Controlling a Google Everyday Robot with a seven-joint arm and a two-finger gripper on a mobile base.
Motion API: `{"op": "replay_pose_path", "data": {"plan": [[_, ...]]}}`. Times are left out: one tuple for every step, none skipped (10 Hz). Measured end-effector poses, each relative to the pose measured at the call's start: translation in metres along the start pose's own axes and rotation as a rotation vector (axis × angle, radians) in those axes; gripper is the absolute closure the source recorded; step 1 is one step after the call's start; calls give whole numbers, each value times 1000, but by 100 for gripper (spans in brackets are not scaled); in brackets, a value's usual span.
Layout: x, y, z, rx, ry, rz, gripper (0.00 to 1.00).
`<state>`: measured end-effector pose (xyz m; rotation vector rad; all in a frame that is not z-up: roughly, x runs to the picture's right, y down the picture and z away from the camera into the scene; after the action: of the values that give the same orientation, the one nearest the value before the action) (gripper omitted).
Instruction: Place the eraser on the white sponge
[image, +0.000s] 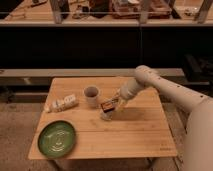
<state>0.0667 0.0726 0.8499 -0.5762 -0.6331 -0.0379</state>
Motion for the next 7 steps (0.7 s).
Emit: {"op": "replay_pose_path", "data": {"plan": [[0, -1, 3, -1, 3, 2, 100], [0, -2, 7, -2, 6, 2, 100], [-1, -4, 12, -1, 9, 4, 100], [1, -4, 15, -1, 12, 8, 100], [3, -5, 17, 0, 14, 11, 100], [4, -5, 19, 0, 15, 14, 100], [5, -6, 21, -2, 15, 16, 100]]}}
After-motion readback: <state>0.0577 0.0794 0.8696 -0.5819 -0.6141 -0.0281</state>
